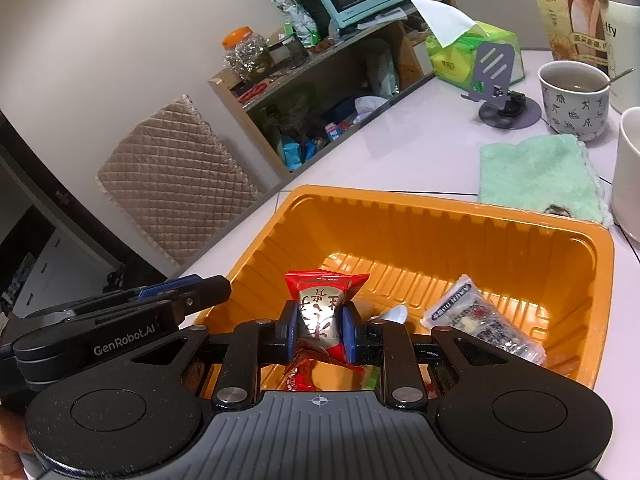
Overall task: Organize snacks
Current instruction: 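Open both tools to drop the cookie packet and red candy into the tray, then move both tools back from the tray toward the remaining candies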
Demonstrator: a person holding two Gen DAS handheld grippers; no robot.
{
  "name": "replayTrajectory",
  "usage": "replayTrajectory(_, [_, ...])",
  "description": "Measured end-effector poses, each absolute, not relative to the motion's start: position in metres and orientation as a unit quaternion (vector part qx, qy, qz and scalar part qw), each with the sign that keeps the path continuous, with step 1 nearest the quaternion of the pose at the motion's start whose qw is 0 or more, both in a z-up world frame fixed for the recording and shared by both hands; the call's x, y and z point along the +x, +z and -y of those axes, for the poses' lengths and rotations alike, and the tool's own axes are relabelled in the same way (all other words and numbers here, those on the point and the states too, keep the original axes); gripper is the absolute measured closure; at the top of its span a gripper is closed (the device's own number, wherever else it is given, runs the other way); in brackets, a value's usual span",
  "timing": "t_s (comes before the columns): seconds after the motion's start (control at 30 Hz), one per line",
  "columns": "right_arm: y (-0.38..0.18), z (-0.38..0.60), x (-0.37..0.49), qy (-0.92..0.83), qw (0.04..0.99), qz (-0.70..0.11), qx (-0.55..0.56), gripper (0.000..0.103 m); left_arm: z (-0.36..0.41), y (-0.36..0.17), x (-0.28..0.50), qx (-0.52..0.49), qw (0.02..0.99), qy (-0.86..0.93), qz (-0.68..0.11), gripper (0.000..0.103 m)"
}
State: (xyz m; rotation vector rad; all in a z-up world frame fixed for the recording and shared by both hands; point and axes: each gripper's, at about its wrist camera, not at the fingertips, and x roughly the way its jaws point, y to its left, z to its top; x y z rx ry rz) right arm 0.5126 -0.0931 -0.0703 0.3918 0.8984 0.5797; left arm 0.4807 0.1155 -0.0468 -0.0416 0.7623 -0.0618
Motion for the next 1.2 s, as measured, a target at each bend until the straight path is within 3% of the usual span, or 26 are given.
replayTrajectory(0.2, [-0.067,0.091,0.513,0.284,0.84,-0.416,0.2,0.077,-0.117,-0.043,0.473,-0.029,0.928,-0.027,-0.372,0.076])
replayTrajectory(0.27, [-0.065,0.093,0.513,0.287,0.839,-0.412,0.208,0.056,-0.117,-0.041,0.469,-0.031,0.928,-0.027,-0.371,0.075])
replayTrajectory(0.33, [-0.061,0.095,0.509,0.283,0.848,-0.397,0.208,0.049,-0.117,-0.04,0.464,-0.035,0.928,-0.028,-0.371,0.075])
replayTrajectory(0.73, [-0.045,0.13,0.47,0.285,0.851,-0.404,0.177,0.049,-0.121,-0.021,0.411,-0.083,0.924,-0.008,-0.374,0.067])
replayTrajectory(1.2, [-0.017,0.165,0.388,0.306,0.851,-0.4,0.149,0.049,-0.114,-0.012,0.317,-0.132,0.913,0.022,-0.385,0.065])
